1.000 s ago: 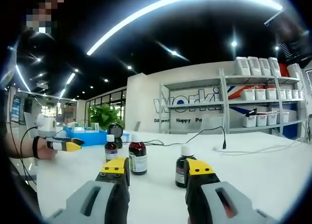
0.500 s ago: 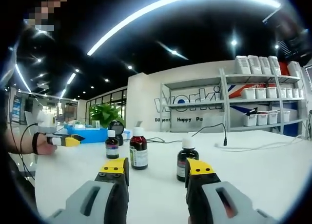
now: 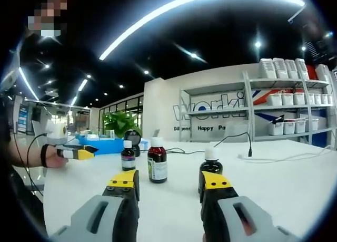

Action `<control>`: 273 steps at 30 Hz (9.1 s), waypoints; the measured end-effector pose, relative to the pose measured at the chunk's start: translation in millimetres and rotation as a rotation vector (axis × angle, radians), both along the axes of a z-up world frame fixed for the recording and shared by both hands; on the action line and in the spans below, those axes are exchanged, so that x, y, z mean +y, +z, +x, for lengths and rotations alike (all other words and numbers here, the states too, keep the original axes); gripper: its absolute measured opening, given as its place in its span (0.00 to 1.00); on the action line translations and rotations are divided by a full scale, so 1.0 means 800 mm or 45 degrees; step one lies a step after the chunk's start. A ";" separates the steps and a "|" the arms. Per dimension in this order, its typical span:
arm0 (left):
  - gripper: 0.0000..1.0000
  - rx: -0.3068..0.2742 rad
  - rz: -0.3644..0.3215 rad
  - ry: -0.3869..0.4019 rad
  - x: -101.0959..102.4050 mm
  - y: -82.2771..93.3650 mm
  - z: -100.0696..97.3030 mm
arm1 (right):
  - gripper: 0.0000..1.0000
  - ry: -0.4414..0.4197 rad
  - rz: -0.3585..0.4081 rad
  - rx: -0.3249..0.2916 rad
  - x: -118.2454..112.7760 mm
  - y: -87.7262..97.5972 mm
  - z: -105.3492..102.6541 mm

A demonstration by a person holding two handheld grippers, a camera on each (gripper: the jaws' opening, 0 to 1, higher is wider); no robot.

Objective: Rotate the medicine bottle to make it face forward pick up the medicine bottle inspect the drug traceability code place the medicine on the table

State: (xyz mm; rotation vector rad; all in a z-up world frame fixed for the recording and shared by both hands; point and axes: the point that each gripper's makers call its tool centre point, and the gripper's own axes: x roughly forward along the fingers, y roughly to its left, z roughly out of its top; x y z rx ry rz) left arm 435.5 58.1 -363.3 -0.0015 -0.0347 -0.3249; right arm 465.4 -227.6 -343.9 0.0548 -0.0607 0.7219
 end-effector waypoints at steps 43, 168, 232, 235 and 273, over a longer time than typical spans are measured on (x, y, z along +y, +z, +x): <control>0.39 -0.016 0.031 -0.030 -0.016 0.002 -0.005 | 0.38 0.332 -0.280 0.025 0.227 0.084 0.043; 0.40 -0.037 -0.019 -0.028 -0.008 0.007 -0.003 | 0.31 0.270 -0.318 0.162 0.399 0.134 0.171; 0.39 -0.030 -0.027 -0.035 -0.010 0.006 -0.002 | 0.31 0.100 -0.378 0.360 0.406 0.012 0.255; 0.39 -0.031 -0.027 -0.035 -0.010 0.006 -0.002 | 0.31 0.087 -0.366 0.373 0.399 0.010 0.254; 0.39 -0.029 -0.018 -0.036 -0.011 0.006 -0.002 | 0.31 0.176 -0.362 0.334 0.390 0.018 0.174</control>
